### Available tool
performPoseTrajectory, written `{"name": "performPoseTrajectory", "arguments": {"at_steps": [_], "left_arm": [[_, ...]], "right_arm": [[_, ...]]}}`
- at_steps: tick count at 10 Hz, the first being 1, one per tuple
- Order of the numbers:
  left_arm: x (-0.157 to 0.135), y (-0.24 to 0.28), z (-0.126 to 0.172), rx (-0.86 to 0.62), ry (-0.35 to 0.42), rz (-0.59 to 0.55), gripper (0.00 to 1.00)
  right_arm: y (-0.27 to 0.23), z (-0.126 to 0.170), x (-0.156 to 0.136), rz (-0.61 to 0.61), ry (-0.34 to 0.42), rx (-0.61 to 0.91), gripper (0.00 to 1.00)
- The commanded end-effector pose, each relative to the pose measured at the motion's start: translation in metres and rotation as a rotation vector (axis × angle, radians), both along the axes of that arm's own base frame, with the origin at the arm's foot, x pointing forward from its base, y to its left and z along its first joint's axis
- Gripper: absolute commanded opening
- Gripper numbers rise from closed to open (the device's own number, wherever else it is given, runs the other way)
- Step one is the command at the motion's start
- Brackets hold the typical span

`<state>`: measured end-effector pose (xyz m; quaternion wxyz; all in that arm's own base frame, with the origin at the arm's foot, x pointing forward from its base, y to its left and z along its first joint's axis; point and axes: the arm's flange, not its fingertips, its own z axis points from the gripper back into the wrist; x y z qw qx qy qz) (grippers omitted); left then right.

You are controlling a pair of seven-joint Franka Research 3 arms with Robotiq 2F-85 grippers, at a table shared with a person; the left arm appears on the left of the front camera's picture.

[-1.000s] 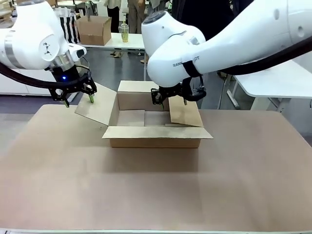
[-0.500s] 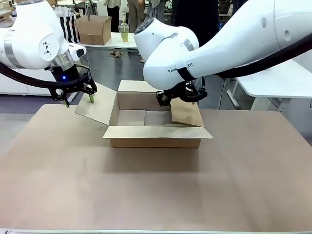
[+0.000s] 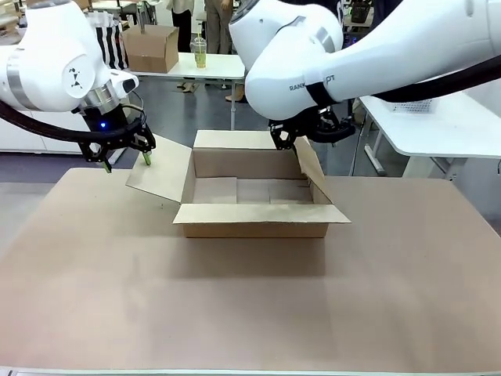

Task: Pack the gift set into the box.
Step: Place both hands on the side flaps of the Package Box and spread them outward.

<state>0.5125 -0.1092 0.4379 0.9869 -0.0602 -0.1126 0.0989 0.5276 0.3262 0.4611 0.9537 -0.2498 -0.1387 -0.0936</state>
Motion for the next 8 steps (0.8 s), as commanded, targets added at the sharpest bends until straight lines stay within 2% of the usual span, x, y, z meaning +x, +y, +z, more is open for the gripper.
{"name": "performPoseTrajectory", "arguments": {"at_steps": [1, 5, 8], "left_arm": [[0.001, -0.001, 0.001, 0.018, 0.005, 0.016, 1.00], [0.001, -0.001, 0.001, 0.018, 0.005, 0.016, 1.00], [0.001, -0.001, 0.001, 0.018, 0.005, 0.016, 1.00]], "right_arm": [[-0.023, -0.004, -0.012, -0.020, -0.029, 0.021, 1.00], [-0.090, -0.002, -0.024, -0.082, 0.004, 0.094, 1.00], [-0.140, -0.011, -0.032, -0.091, -0.019, 0.253, 1.00]]}}
